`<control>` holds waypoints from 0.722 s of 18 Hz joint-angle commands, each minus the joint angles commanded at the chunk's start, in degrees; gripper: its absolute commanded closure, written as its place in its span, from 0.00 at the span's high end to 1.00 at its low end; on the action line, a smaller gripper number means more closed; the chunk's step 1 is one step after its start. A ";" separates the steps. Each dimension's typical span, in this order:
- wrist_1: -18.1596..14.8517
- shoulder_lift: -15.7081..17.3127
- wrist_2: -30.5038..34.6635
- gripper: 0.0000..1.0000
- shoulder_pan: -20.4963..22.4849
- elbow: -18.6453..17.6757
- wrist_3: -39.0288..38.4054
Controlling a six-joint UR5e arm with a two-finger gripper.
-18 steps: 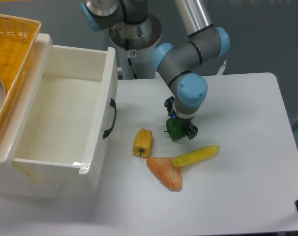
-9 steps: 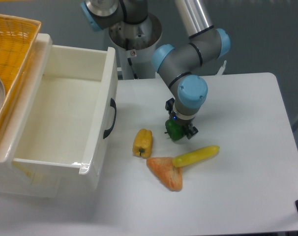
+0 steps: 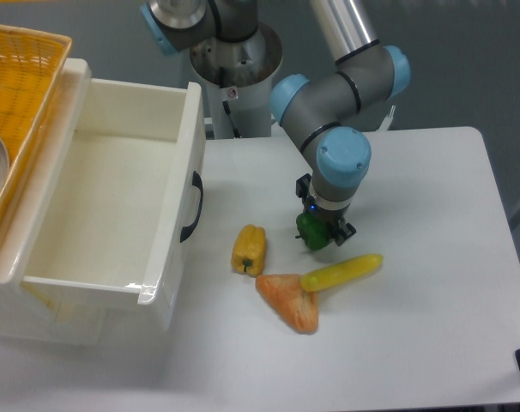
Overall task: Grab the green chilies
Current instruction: 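Lift the gripped green bell pepper up off the table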
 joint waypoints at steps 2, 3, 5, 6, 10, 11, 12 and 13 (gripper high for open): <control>-3.08 0.44 -0.18 0.48 -0.09 1.93 -1.50; -4.48 1.14 -0.35 0.48 -0.09 2.81 -1.85; -6.77 2.46 -1.49 0.48 0.09 4.22 -2.12; -7.39 2.73 -1.84 0.48 0.35 4.84 -2.29; -12.48 5.97 -1.85 0.46 1.58 6.34 -2.03; -13.10 6.42 -1.85 0.46 2.19 6.34 -1.94; -13.20 6.42 -1.85 0.46 2.11 6.25 -2.03; -13.37 6.68 -1.85 0.46 2.02 6.25 -2.03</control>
